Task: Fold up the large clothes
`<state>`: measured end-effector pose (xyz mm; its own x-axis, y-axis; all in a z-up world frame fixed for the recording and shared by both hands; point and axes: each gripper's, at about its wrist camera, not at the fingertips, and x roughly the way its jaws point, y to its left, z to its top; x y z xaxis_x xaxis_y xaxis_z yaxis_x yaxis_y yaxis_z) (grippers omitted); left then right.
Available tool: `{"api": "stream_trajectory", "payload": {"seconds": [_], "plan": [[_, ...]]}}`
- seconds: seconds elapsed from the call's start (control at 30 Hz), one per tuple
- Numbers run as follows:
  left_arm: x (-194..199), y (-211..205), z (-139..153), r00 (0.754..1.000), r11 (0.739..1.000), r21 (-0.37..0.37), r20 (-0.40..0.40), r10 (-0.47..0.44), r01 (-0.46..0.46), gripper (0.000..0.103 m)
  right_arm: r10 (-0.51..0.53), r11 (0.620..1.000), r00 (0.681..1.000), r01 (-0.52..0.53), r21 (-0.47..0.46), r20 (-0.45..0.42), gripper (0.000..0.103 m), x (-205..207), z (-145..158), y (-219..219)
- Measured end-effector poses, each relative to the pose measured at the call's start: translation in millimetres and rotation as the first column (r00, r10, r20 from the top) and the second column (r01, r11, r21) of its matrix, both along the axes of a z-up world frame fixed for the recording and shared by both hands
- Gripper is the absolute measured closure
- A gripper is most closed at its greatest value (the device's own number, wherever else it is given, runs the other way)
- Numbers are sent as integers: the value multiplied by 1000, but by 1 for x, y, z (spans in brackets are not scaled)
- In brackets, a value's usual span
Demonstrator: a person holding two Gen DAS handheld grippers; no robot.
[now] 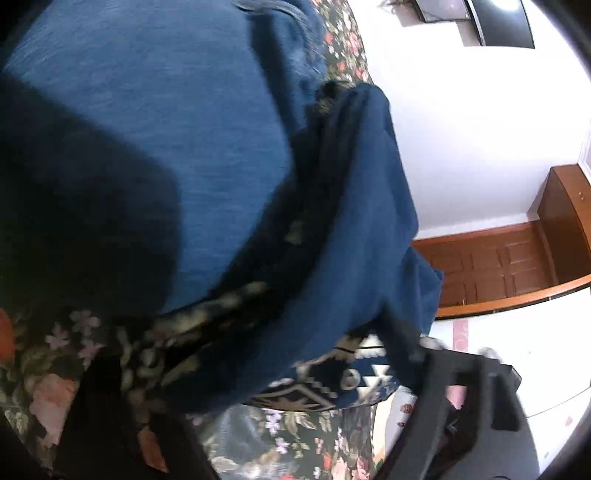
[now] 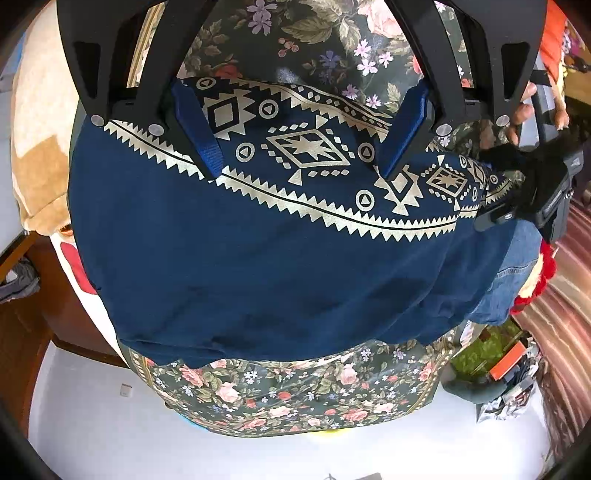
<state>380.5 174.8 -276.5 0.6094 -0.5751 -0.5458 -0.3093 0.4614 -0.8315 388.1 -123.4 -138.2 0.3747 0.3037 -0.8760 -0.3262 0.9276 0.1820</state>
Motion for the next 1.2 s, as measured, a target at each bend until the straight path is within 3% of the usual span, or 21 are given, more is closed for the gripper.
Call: {"api": "stream_trajectory", "payload": {"seconds": [0.13,0.23,0.4,0.5,0.67,0.8,0.97,1.1,1.2], "plan": [[-2,-16,25,1000,997,72,5,-16,16,76,-9,1000,1000,9,8,-5,19,-2,3,0],[-11,-27,51,999,995,94,30,-23,20,91,-3,1000,1000,3,0,15,19,-3,11,2],[-29,-40,124,984,980,200,172,-41,6,98,-4,1000,999,3,6,45,19,-1,28,6],[-38,-43,168,968,949,311,250,-36,-45,99,1,1000,998,-3,28,68,19,-3,42,10],[-71,-19,200,944,908,390,328,20,-155,99,29,995,998,-34,90,54,19,-6,45,31],[-87,-2,176,961,899,410,273,41,-154,99,119,991,993,-118,57,-16,19,-11,15,66],[-85,28,126,981,918,370,177,79,-141,97,169,985,979,-165,44,-117,18,-14,-26,84],[-73,42,94,986,921,363,126,106,-145,87,194,981,976,-192,23,-99,14,-18,-30,88],[-71,50,71,986,940,302,98,136,-159,74,203,979,974,-203,9,-100,13,-17,-30,91]]}}
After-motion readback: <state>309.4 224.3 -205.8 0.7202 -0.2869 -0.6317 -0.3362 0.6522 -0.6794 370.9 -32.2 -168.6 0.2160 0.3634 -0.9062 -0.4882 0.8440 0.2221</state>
